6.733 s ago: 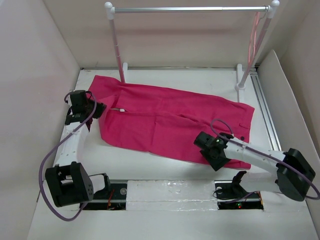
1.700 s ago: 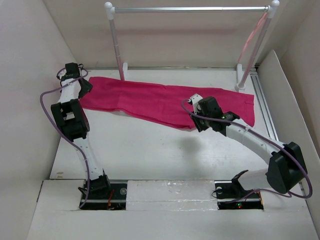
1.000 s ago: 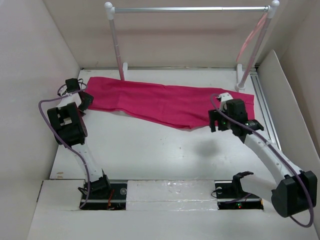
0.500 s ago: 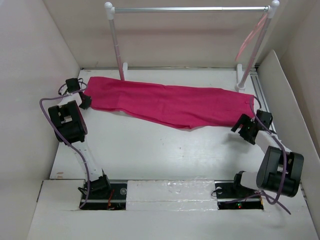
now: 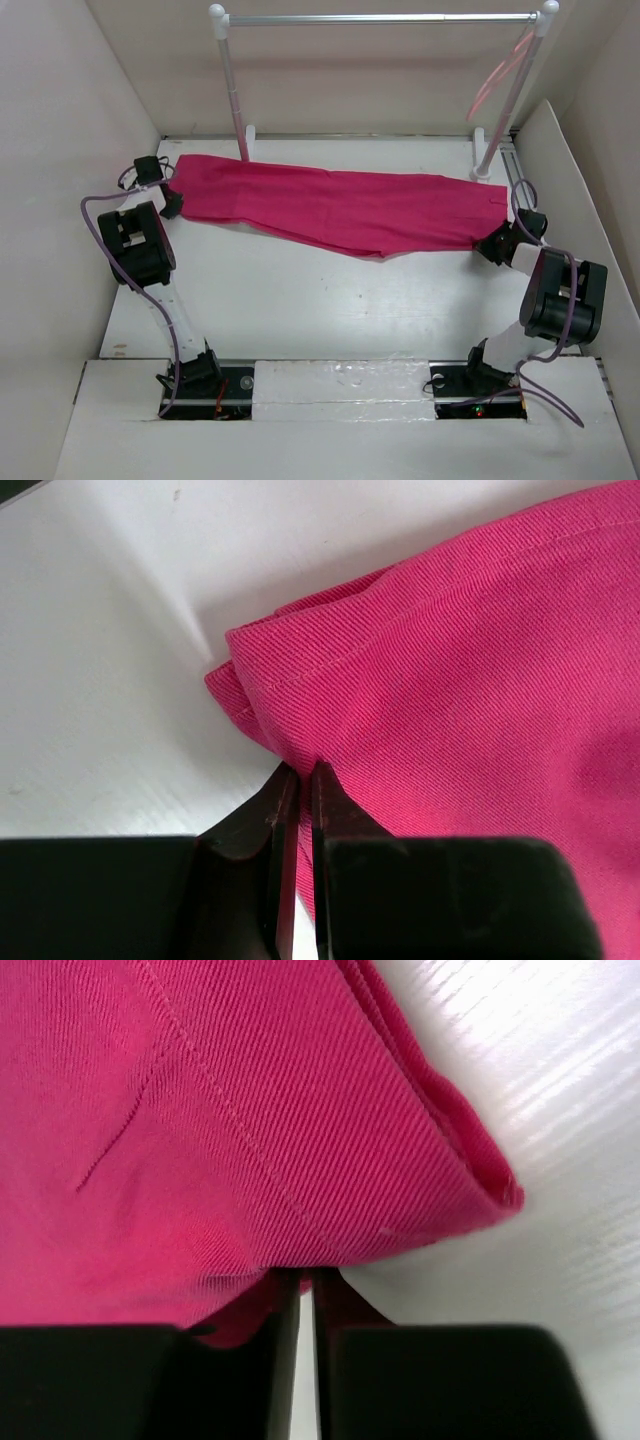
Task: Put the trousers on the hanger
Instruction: Fold the trousers at the center of the board.
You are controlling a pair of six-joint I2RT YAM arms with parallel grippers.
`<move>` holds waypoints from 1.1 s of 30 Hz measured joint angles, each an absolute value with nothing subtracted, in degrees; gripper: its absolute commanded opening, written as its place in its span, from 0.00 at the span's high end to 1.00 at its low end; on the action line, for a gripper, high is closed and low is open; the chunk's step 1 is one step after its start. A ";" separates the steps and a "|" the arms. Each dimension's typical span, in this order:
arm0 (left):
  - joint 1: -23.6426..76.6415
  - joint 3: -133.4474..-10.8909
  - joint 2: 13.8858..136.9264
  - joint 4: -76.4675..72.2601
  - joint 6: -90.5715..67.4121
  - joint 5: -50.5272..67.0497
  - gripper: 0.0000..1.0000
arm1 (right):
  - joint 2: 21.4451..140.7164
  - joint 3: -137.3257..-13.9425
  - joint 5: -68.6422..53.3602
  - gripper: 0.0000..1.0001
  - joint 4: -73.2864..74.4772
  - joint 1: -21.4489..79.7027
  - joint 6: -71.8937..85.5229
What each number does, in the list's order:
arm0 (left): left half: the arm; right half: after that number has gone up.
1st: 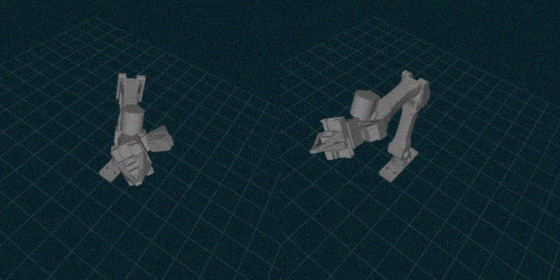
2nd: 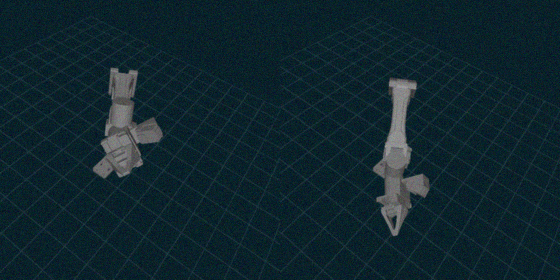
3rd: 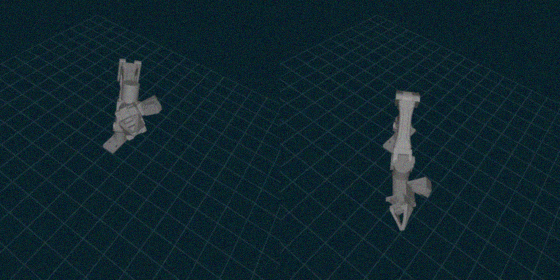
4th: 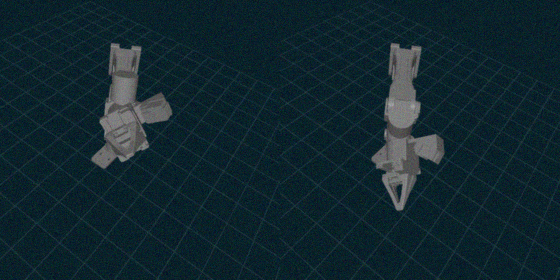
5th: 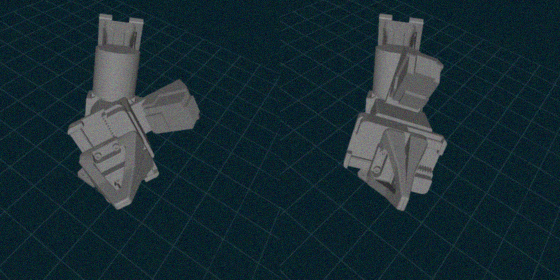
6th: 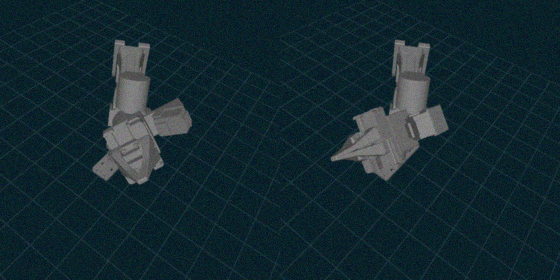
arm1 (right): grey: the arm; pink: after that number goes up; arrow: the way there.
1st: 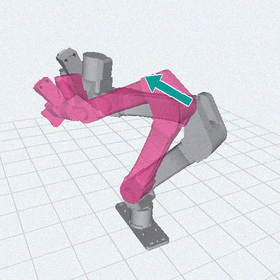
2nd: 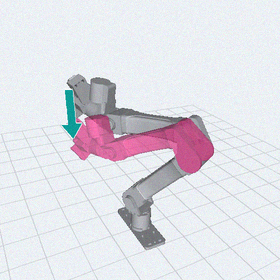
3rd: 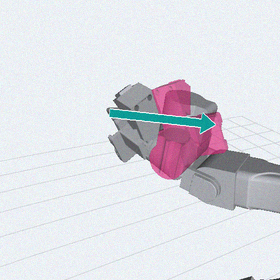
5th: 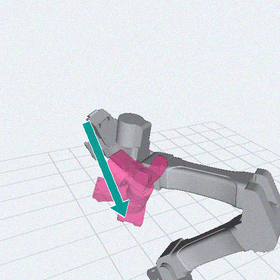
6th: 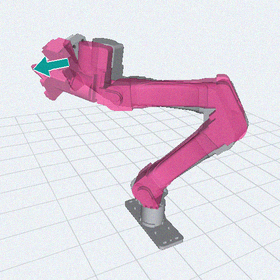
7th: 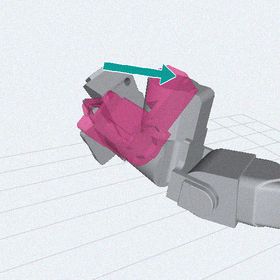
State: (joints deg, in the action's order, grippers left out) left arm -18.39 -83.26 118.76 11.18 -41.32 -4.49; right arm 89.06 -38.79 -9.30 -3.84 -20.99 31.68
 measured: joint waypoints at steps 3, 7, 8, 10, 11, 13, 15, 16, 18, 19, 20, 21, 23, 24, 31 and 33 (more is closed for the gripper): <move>-18.41 -81.56 117.54 11.18 -40.80 -5.34 1.00 | 90.52 -40.27 -9.82 1.00 -2.17 -21.47 32.18; -18.39 -77.30 114.13 11.88 -40.16 -7.62 1.00 | 87.50 -40.23 -9.91 1.00 2.83 -23.38 29.12; -18.41 -75.75 112.92 12.49 -40.01 -8.23 1.00 | 85.38 -39.70 -9.91 1.00 4.23 -24.23 28.01; -18.57 -72.99 110.37 14.20 -39.94 -9.13 1.00 | 82.11 -38.65 -9.91 1.00 5.72 -25.45 26.70; -18.68 -71.88 109.16 15.59 -39.92 -9.56 1.00 | 76.93 -37.30 -9.85 1.00 8.03 -27.33 24.97; -18.81 -69.43 106.50 18.09 -39.92 -10.98 1.00 | 72.01 -36.56 -9.56 1.00 11.16 -28.88 22.83; -18.83 -67.51 104.01 20.93 -39.79 -12.88 1.00 | 68.82 -36.58 -9.65 1.00 14.13 -30.04 20.16; -18.83 -66.81 102.80 22.44 -39.72 -13.96 1.00 | 68.14 -36.60 -10.24 1.00 15.22 -30.83 18.81; -18.83 -65.14 100.44 24.86 -39.57 -16.03 1.00 | 67.79 -36.60 -12.36 1.00 17.74 -33.19 16.10; -18.83 -64.29 99.24 26.02 -39.46 -16.86 1.00 | 67.57 -36.60 -13.32 1.00 19.33 -34.61 14.87; -18.83 -63.13 97.93 26.98 -39.33 -17.74 1.00 | 67.13 -36.62 -13.78 1.00 21.26 -35.70 13.67; -18.83 -61.71 96.47 27.90 -39.27 -18.72 1.00 | 66.50 -36.62 -13.80 1.00 23.11 -36.23 12.71; -18.96 -59.46 93.71 30.02 -39.18 -21.23 1.00 | 64.71 -36.69 -13.80 1.00 26.65 -36.42 10.85; -19.18 -58.67 92.42 31.24 -39.24 -22.55 1.00 | 63.83 -36.91 -13.82 1.00 28.16 -36.34 10.09; -19.84 -54.43 86.21 34.11 -40.49 -27.03 0.37 | 65.28 -40.82 -13.56 0.13 33.52 -35.92 6.11; -18.61 -56.66 86.08 35.48 -41.52 -27.11 0.17 | 68.60 -43.11 -13.80 0.00 33.15 -35.92 5.39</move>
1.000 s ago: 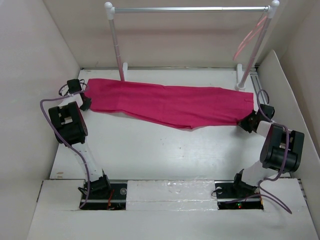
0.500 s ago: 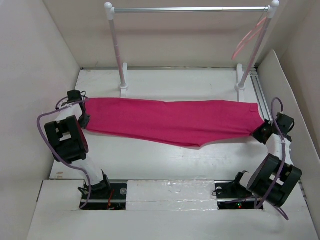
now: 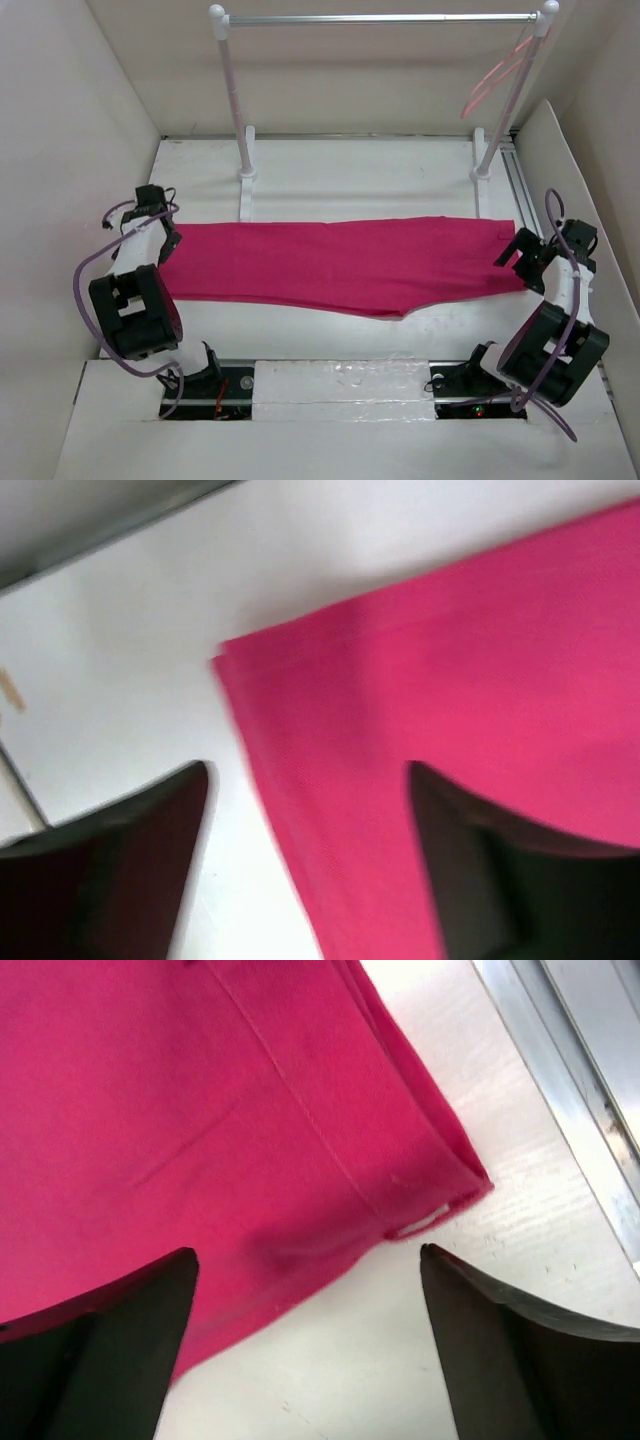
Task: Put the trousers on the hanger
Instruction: Fold the trousers at the center of the board.
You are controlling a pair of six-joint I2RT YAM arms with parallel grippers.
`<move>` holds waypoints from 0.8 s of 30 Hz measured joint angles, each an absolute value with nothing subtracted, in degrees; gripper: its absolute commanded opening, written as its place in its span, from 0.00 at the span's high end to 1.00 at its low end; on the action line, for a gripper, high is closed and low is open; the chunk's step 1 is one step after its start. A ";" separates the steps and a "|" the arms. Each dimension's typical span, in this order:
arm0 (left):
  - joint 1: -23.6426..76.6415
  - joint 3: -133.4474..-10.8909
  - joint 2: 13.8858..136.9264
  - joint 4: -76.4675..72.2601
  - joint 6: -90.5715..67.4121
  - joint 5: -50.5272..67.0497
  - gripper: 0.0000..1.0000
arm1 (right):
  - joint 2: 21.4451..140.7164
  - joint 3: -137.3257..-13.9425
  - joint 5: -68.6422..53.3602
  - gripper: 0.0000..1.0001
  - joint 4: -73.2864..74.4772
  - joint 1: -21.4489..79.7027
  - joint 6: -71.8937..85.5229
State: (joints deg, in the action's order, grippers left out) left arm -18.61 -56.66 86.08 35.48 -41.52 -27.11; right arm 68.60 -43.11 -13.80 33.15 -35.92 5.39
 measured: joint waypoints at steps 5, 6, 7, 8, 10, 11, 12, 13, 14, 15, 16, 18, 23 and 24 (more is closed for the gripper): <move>-3.86 -67.11 82.41 32.42 -43.59 -25.43 0.17 | 69.87 -45.84 -11.57 0.00 32.32 -34.65 5.82; -1.04 -67.70 81.06 30.41 -43.92 -23.83 0.18 | 69.28 -45.84 -10.90 0.00 32.38 -34.41 6.15; 1.48 -67.75 79.40 28.49 -44.18 -21.74 0.18 | 68.58 -45.50 -10.24 0.00 32.08 -34.41 6.48; 3.29 -67.09 77.82 26.63 -44.42 -19.66 0.19 | 67.70 -44.69 -9.43 0.00 31.44 -34.48 6.92; 5.34 -63.96 75.02 23.09 -44.71 -16.27 0.22 | 66.15 -42.24 -7.77 0.00 30.37 -35.11 7.88; 6.22 -62.11 74.26 21.87 -44.75 -14.87 0.23 | 65.76 -40.60 -7.49 0.00 29.65 -35.99 8.40; 7.51 -60.29 74.00 21.06 -44.73 -13.89 0.23 | 65.67 -38.92 -7.38 0.00 28.77 -37.15 8.86; 8.58 -58.76 74.13 20.67 -44.66 -13.26 0.23 | 65.95 -37.43 -7.38 0.00 28.32 -38.39 9.32; 10.02 -57.43 74.61 20.32 -44.66 -12.47 0.23 | 66.70 -36.25 -7.09 0.00 27.92 -39.27 9.87; 10.96 -56.77 74.89 20.05 -44.60 -11.20 0.24 | 67.81 -35.44 -7.07 0.00 27.29 -40.16 10.26; 13.26 -55.44 75.64 20.08 -44.60 -10.92 0.24 | 69.12 -34.94 -7.05 0.00 26.44 -40.58 10.55; 16.21 -54.22 76.12 19.22 -44.40 -9.65 0.24 | 72.73 -35.05 -6.92 0.00 24.95 -40.53 10.90; 19.66 -51.55 76.12 16.60 -44.05 -7.70 0.26 | 76.75 -37.30 -7.49 0.33 18.83 -39.81 13.17; 19.64 -50.92 76.12 16.29 -44.01 -7.62 0.26 | 77.56 -37.45 -7.60 0.34 18.44 -39.48 13.45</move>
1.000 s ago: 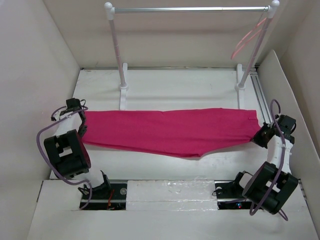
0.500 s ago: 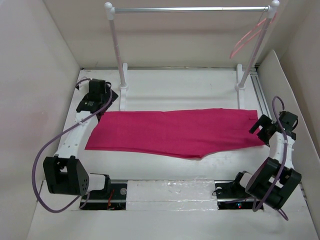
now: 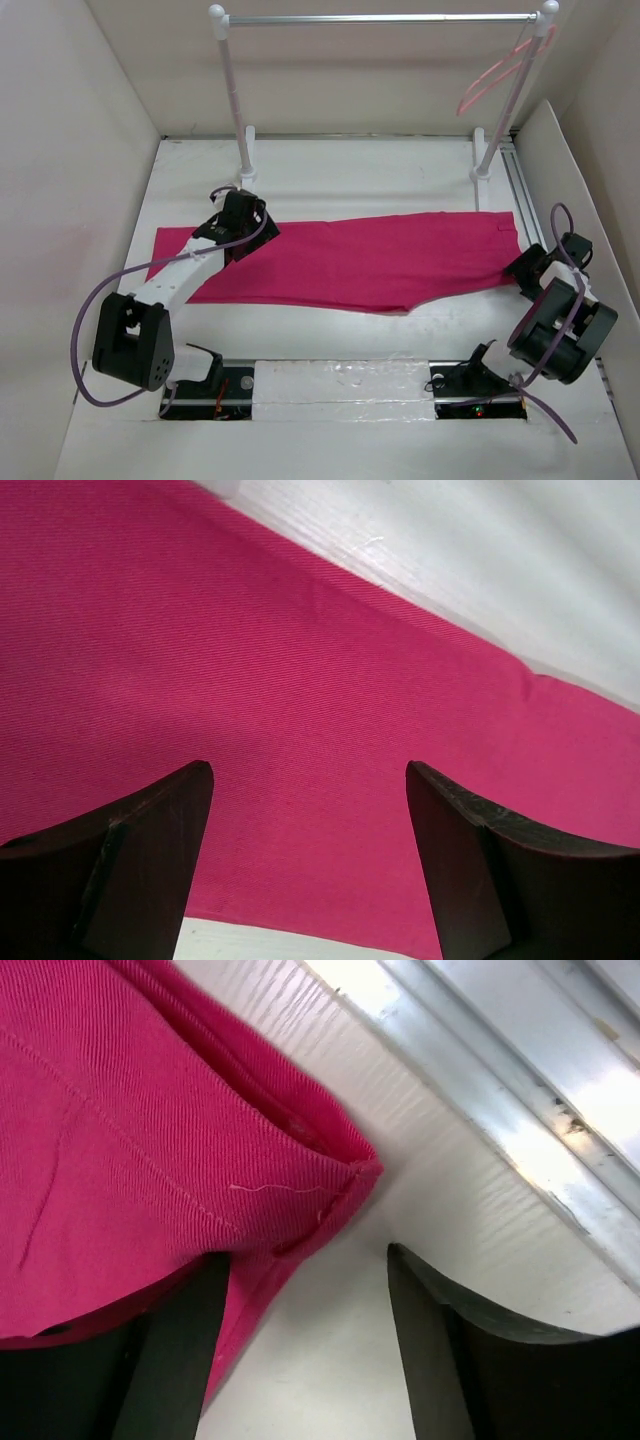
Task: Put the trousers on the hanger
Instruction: Fold the trousers at the center of the board.
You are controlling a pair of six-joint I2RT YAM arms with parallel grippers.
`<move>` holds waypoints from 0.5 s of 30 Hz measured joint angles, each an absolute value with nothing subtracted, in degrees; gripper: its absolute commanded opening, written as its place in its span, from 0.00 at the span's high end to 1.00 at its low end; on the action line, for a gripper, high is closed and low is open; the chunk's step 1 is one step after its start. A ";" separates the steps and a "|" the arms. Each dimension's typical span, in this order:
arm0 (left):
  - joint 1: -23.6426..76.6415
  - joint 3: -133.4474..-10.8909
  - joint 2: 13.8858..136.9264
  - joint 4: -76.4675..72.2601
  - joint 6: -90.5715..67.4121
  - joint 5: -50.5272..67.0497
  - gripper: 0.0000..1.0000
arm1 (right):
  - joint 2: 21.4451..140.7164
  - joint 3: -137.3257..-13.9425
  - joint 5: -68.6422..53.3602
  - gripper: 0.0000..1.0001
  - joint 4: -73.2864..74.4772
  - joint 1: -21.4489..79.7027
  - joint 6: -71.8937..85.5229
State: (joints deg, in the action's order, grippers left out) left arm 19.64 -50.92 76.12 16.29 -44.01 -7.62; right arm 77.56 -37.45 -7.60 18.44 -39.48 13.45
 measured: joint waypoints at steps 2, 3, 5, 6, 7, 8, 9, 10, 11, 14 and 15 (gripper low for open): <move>19.64 -49.41 76.25 15.77 -43.92 -7.70 0.27 | 78.67 -37.63 -8.03 0.42 17.19 -39.16 14.63; 19.55 -48.71 76.34 15.70 -43.79 -7.73 0.27 | 79.26 -37.78 -8.27 0.46 16.60 -39.00 15.25; 19.49 -47.59 76.58 15.68 -43.57 -7.86 0.28 | 80.14 -38.24 -8.71 0.53 16.19 -38.81 15.64; 19.49 -47.33 76.73 15.79 -43.48 -7.99 0.28 | 80.53 -38.46 -8.73 0.49 16.21 -38.54 15.97; 19.49 -47.24 76.88 15.90 -43.35 -8.10 0.28 | 80.51 -38.65 -8.58 0.38 16.29 -38.20 16.01; 19.49 -47.22 76.99 15.90 -43.24 -8.25 0.29 | 80.09 -38.63 -8.54 0.32 16.47 -37.87 15.92; 19.49 -47.22 76.99 15.86 -43.07 -8.29 0.29 | 79.18 -38.61 -8.38 0.27 16.71 -37.60 15.53; 19.49 -47.22 76.99 15.81 -42.89 -8.40 0.29 | 78.02 -38.50 -8.25 0.21 17.08 -37.39 15.14; 19.49 -47.22 76.99 15.73 -42.83 -8.40 0.29 | 76.40 -38.30 -8.10 0.19 17.61 -37.34 14.57; 19.49 -47.22 76.99 15.66 -42.44 -8.14 0.30 | 71.20 -37.54 -8.10 0.10 17.74 -37.32 13.21; 19.49 -47.22 76.99 15.64 -42.39 -7.97 0.30 | 69.95 -37.41 -8.10 0.08 17.69 -37.34 12.82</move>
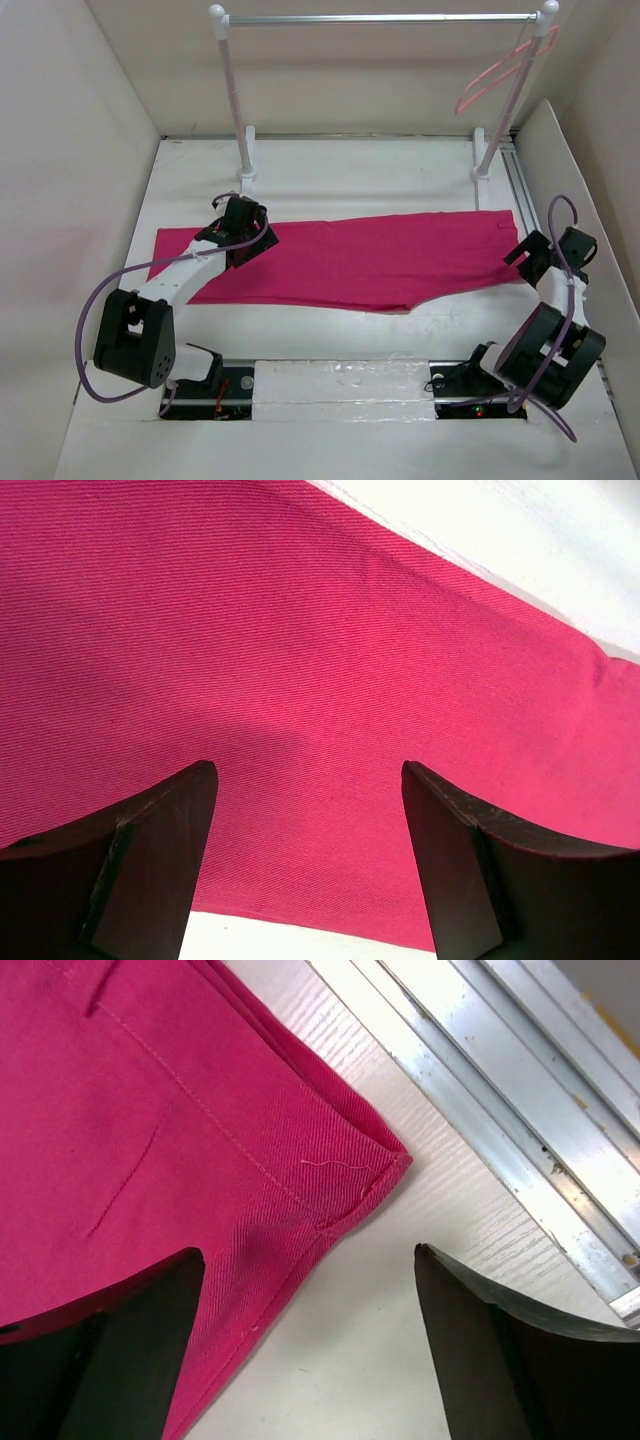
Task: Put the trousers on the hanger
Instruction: Fold the trousers at the center of the board.
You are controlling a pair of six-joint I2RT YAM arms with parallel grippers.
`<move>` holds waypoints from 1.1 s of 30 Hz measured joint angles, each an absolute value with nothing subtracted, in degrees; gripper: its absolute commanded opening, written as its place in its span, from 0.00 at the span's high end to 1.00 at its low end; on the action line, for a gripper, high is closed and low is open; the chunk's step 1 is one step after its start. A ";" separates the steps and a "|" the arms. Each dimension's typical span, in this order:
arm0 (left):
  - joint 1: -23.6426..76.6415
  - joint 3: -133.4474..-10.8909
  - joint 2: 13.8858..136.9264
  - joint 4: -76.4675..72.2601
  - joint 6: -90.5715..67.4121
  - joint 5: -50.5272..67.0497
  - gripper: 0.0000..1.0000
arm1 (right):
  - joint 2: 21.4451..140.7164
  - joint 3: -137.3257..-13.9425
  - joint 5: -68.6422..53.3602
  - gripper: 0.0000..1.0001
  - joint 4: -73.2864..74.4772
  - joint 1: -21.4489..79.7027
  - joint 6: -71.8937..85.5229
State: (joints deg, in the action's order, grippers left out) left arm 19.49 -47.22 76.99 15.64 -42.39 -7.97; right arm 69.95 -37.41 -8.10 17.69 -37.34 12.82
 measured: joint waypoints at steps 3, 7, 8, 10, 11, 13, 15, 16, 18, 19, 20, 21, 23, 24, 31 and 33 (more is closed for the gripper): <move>19.49 -47.24 76.99 15.64 -42.24 -7.49 0.30 | 69.82 -37.39 -8.12 0.06 16.71 -37.41 12.21; 19.49 -47.44 77.41 15.68 -42.02 -7.31 0.30 | 77.65 -37.65 -8.60 0.08 15.88 -37.47 12.49; 19.49 -47.64 77.65 15.77 -42.02 -7.27 0.30 | 79.61 -38.59 -8.75 0.09 15.27 -37.52 12.51; 19.49 -47.92 77.95 15.70 -41.91 -7.22 0.31 | 81.97 -40.01 -9.80 0.11 12.75 -37.54 13.65; 19.49 -48.03 77.95 15.73 -41.85 -7.16 0.31 | 83.11 -40.45 -10.15 0.14 11.53 -37.47 14.35; 19.49 -48.34 77.95 15.68 -41.82 -7.11 0.31 | 84.16 -40.93 -10.61 0.34 10.22 -37.39 15.66; 19.49 -48.58 78.00 15.66 -41.80 -7.14 0.34 | 85.32 -41.30 -10.90 0.45 9.39 -37.41 17.39; 19.49 -48.66 78.04 15.64 -41.78 -7.18 0.34 | 85.93 -41.65 -10.94 0.60 9.37 -37.41 17.98; 19.49 -48.69 78.28 15.59 -41.78 -7.29 0.34 | 87.31 -42.65 -11.44 0.75 9.76 -37.34 19.07; 19.49 -48.69 78.50 15.59 -41.76 -7.33 0.34 | 87.99 -43.18 -11.73 0.89 9.80 -37.30 19.42; 19.49 -48.69 78.72 15.59 -41.69 -7.33 0.34 | 88.29 -43.55 -11.99 0.96 9.87 -37.30 19.40; 19.49 -48.69 78.96 15.59 -41.58 -7.31 0.37 | 88.38 -43.70 -12.21 1.00 9.96 -37.28 19.53; 19.49 -48.69 79.15 15.55 -41.28 -7.11 0.39 | 88.12 -43.70 -12.29 1.00 10.24 -37.17 19.46; 19.49 -48.66 79.20 15.38 -41.01 -6.79 0.40 | 87.59 -43.70 -12.16 1.00 10.79 -37.08 19.18; 23.29 -48.80 81.14 13.98 -39.86 -4.78 0.41 | 72.88 -51.20 -7.94 1.00 22.74 -37.21 14.44; 26.44 -49.15 82.87 14.02 -39.81 -4.43 0.41 | 71.05 -55.16 -7.92 1.00 24.12 -38.02 13.06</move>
